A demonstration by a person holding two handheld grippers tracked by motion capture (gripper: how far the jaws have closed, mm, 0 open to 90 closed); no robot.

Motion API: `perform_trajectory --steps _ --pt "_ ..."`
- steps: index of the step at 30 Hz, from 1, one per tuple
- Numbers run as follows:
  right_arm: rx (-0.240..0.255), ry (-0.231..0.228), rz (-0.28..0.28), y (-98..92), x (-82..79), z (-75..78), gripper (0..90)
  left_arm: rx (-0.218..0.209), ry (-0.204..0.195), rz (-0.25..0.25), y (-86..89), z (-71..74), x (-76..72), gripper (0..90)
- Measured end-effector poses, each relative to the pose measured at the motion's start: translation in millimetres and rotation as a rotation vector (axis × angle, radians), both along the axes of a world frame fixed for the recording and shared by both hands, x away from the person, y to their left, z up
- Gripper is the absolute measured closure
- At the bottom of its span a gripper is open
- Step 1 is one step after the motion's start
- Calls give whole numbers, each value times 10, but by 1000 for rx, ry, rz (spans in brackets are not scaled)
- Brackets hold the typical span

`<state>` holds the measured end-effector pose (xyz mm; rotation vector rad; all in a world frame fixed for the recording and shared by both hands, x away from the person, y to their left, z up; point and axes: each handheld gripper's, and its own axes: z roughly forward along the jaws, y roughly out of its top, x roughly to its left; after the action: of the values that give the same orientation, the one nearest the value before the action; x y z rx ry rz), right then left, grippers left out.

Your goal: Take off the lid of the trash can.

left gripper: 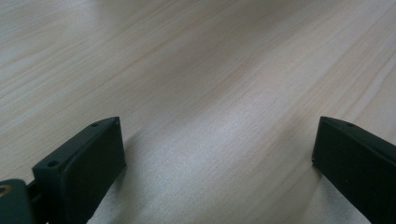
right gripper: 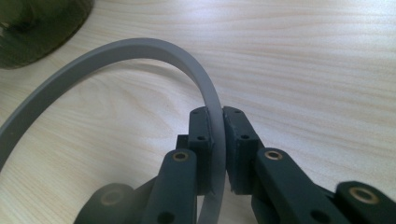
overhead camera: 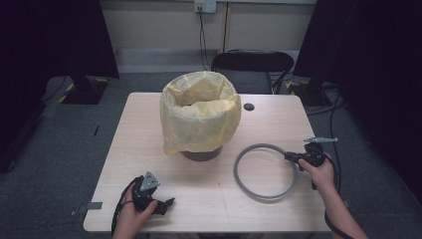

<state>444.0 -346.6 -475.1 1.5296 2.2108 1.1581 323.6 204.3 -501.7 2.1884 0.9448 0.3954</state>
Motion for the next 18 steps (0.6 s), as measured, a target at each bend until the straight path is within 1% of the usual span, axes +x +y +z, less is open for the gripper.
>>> perform_trajectory --steps 5,8,11,14,15,16,17,18 --pt "11 2 -3 7 -4 -3 806 0 0 2 -2 0 -1 16" --pt "10 -10 -1 11 -4 3 787 0 0 2 -2 0 -1 16" --pt "7 -10 -3 15 -6 -3 766 1 0 1 -2 0 -1 16" --pt "1 -17 -3 3 -2 -29 708 -2 -1 3 -4 -1 -3 16" --pt "6 -16 -5 -2 -2 -36 689 -2 -1 3 -4 -1 -2 16" --pt "9 -11 -8 -10 -1 -47 647 0 -1 2 -3 -1 -1 16" --pt "5 -13 -11 -17 4 -59 587 0 -1 3 -3 0 -1 16" --pt "6 -19 -13 -21 7 -65 548 1 0 3 -3 0 -1 16"
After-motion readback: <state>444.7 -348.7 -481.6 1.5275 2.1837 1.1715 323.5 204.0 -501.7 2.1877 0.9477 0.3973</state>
